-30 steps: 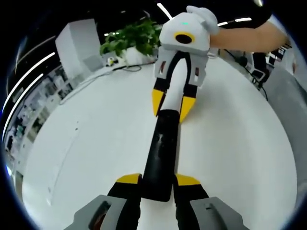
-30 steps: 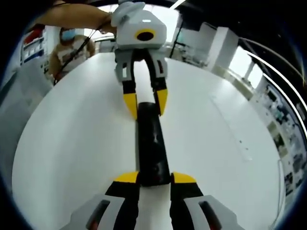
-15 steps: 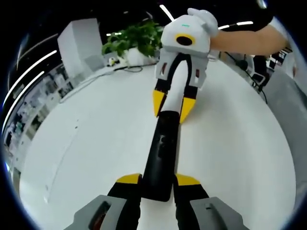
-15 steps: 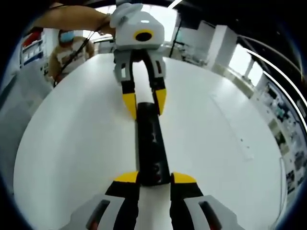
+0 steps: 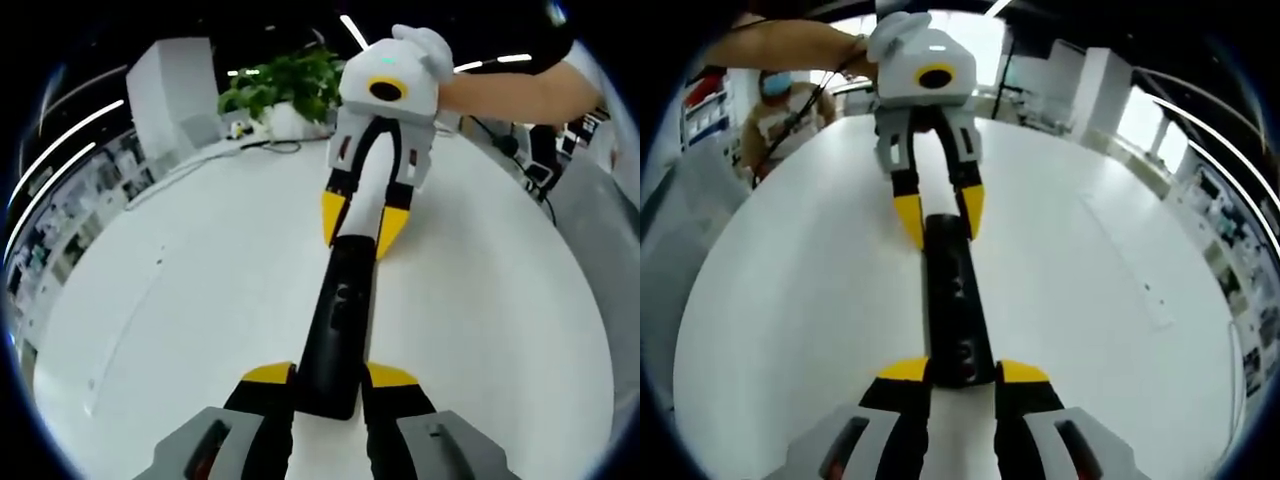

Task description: Press the specified remote control buttons in sequence, fully releasing each button before pressing the next.

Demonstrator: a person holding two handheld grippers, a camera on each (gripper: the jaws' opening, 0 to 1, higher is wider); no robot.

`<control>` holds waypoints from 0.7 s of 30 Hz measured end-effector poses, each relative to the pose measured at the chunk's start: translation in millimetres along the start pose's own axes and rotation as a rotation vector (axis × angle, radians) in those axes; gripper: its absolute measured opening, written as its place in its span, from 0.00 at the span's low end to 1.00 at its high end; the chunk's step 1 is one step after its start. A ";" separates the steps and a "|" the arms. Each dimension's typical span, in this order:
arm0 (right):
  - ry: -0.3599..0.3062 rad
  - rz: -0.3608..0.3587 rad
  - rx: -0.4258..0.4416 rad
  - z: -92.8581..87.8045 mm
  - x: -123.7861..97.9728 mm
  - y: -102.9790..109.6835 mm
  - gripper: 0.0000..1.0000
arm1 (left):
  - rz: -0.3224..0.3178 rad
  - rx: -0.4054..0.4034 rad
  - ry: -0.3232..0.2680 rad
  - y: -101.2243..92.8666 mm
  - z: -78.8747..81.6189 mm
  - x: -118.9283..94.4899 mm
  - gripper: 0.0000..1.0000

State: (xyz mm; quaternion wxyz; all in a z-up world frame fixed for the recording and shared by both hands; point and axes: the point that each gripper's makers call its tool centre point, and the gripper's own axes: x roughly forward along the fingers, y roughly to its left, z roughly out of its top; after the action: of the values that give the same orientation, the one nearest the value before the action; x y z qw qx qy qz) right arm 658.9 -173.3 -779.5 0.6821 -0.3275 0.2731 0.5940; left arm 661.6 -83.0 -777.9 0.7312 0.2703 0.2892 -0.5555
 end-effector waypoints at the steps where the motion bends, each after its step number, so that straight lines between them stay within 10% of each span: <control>1: -0.001 0.001 0.003 -0.1 0.0 0.0 0.21 | 0.000 -0.003 -0.001 -0.1 0.0 0.0 0.26; 21: -0.022 0.000 0.084 -1.0 -0.7 0.5 0.27 | 0.031 -0.093 -0.063 -3.5 4.1 -7.9 0.32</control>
State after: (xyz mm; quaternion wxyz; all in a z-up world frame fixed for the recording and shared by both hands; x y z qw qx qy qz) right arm 658.3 -174.5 -779.6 0.6983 -0.2918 0.2902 0.5856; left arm 657.0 -81.6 -769.6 0.7602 0.2231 0.2873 -0.5383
